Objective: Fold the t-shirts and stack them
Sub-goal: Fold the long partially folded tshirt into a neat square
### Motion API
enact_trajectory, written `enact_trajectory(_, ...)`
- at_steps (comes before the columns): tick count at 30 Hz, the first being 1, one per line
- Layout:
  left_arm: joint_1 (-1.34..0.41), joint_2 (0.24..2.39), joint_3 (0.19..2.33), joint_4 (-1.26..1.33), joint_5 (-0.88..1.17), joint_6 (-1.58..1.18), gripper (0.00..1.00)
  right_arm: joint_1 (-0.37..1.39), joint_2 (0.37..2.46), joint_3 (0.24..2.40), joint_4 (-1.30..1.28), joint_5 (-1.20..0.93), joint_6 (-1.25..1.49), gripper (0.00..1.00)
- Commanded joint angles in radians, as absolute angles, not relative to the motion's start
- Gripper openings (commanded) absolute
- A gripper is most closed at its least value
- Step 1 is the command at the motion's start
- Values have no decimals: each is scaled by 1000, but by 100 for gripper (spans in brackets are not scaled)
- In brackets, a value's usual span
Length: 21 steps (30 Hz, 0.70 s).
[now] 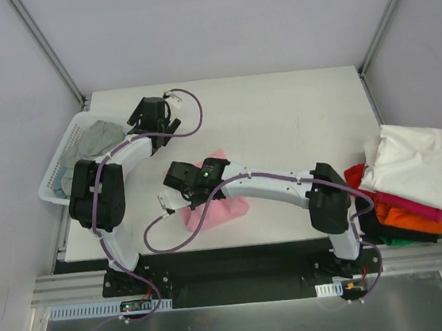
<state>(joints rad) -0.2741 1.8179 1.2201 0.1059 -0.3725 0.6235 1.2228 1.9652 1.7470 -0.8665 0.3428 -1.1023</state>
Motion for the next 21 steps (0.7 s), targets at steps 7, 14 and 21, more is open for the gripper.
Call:
enact_trajectory(7, -275, 1819, 1233, 133, -391, 643, 99, 1137, 2029, 1844, -763, 354, -1215, 51)
enact_trajectory(14, -275, 1807, 1227, 149, -406, 653, 99, 1097, 2088, 1879, -680, 397, -1252, 78)
enact_trajectory(21, -270, 1804, 1220, 219, -472, 702, 100, 1072, 2137, 1937, -606, 442, -1249, 93)
